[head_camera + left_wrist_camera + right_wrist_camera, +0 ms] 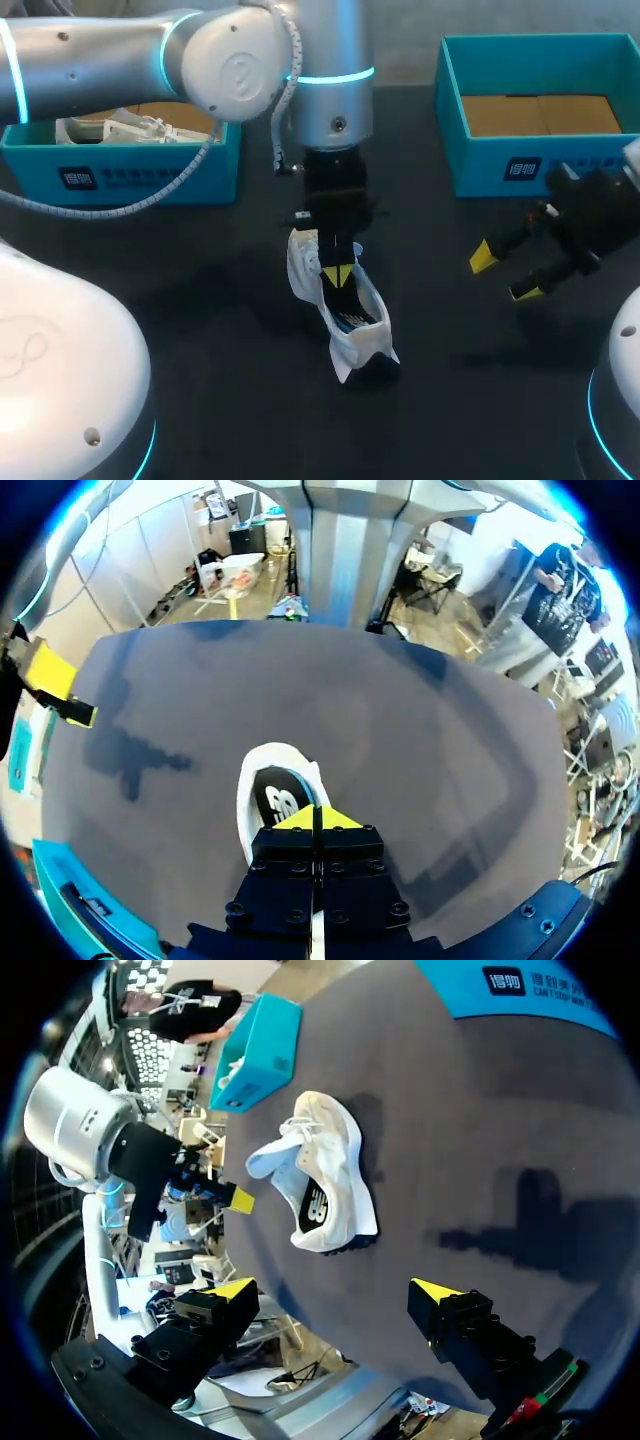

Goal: Take the shoe out of the shoebox, open the shoe tongue, remove and reinsert the insole, then place the shoe into the shoebox

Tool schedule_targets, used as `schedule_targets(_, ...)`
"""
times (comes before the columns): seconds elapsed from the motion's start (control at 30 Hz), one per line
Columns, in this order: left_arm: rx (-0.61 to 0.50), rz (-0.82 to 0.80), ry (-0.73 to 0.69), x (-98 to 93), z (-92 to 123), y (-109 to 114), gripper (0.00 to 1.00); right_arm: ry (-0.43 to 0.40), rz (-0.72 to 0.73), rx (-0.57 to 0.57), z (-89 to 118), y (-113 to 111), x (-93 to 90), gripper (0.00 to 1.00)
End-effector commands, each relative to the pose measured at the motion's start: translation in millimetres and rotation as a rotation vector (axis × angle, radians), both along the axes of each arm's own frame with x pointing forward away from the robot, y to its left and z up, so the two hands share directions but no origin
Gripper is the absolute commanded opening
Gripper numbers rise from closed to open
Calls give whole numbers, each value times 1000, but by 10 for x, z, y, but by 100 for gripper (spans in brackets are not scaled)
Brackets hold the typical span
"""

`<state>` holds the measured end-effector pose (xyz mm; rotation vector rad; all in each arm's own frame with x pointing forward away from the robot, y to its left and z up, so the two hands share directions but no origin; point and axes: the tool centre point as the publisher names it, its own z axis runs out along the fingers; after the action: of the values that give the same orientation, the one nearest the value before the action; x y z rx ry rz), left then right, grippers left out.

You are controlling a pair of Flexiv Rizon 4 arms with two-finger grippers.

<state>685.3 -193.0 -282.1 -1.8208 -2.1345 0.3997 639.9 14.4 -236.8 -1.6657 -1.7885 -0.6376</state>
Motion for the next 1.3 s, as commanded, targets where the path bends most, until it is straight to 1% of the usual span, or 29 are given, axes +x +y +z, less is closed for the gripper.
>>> schedule_targets(0.03,116,-63,26,33,-140,-110,0,0,-3,-3,5,1,-16,100)
schedule_targets(0.3,169,-128,17,-73,-284,-129,0,0,-3,-3,5,1,-16,100)
schedule_targets(0.53,202,-162,37,-148,-429,-56,0,0,-3,-3,5,1,-16,100)
schedule_targets(0.73,197,-160,54,-162,-522,-22,0,0,-3,-3,5,1,-16,100)
schedule_targets(0.93,186,-156,59,-185,-636,-46,0,0,-3,-3,5,1,-16,100)
schedule_targets(1.07,173,-126,52,-170,-704,-62,0,0,-3,-3,5,1,-16,100)
schedule_targets(1.3,172,-108,51,-157,-770,-104,0,0,-3,-3,5,1,-16,100)
